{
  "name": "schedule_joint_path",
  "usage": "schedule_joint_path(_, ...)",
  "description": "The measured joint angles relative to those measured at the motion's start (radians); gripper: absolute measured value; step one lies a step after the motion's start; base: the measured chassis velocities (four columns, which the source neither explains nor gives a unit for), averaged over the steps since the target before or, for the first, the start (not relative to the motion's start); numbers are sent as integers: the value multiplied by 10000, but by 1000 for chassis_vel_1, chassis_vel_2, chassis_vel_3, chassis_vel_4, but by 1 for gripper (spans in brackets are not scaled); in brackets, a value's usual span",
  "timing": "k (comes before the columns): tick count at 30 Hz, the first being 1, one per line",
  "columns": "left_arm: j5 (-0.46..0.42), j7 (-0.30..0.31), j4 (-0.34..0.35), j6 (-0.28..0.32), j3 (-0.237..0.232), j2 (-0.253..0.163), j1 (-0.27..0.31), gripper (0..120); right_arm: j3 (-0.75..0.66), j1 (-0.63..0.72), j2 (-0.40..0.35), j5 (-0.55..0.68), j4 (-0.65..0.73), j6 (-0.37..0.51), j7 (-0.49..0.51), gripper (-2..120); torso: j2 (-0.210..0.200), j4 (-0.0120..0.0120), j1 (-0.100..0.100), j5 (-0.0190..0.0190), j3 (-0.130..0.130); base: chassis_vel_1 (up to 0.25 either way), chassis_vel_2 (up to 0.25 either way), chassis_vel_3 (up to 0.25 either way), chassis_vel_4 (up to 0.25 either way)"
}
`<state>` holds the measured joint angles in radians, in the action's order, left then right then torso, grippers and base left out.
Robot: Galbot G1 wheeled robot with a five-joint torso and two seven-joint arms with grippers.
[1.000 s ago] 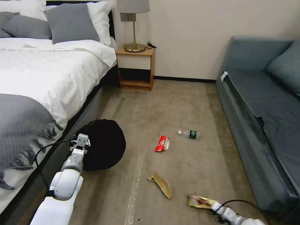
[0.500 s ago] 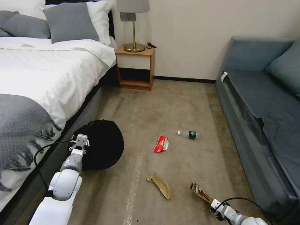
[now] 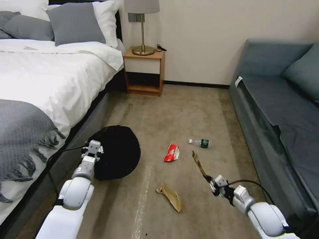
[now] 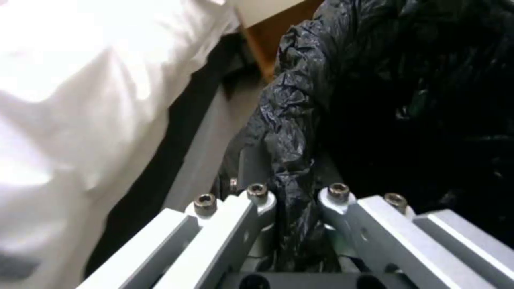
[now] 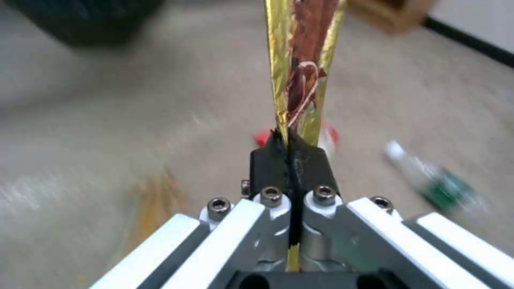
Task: Pick up the trash bin, then pick up the garbage on the floor and place it into the trash bin.
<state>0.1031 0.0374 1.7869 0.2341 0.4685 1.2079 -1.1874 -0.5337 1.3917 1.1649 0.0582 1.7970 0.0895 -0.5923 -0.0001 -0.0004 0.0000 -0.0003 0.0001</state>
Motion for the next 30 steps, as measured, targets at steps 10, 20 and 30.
schedule_joint_path(10, 70, -168, -111, -264, -264, 28, 27, 4, 1255, -1273, -314, 1791, -37, 203, -902, 0, 0, 6, 0, 1, 0, 0, 0, 0, 0)
schedule_joint_path(20, -101, -189, -120, -330, -476, -51, 211, 4, 3553, -3510, 397, 4530, -567, 1171, -1447, 0, 0, 4, 1, 1, 0, 0, 0, 0, 0)
schedule_joint_path(30, -393, -207, -172, -384, -653, 52, 291, 4, 4933, -4967, 1232, 4538, -2410, 1135, -1433, 0, 0, 5, 1, 1, 0, 0, 0, 0, 0)
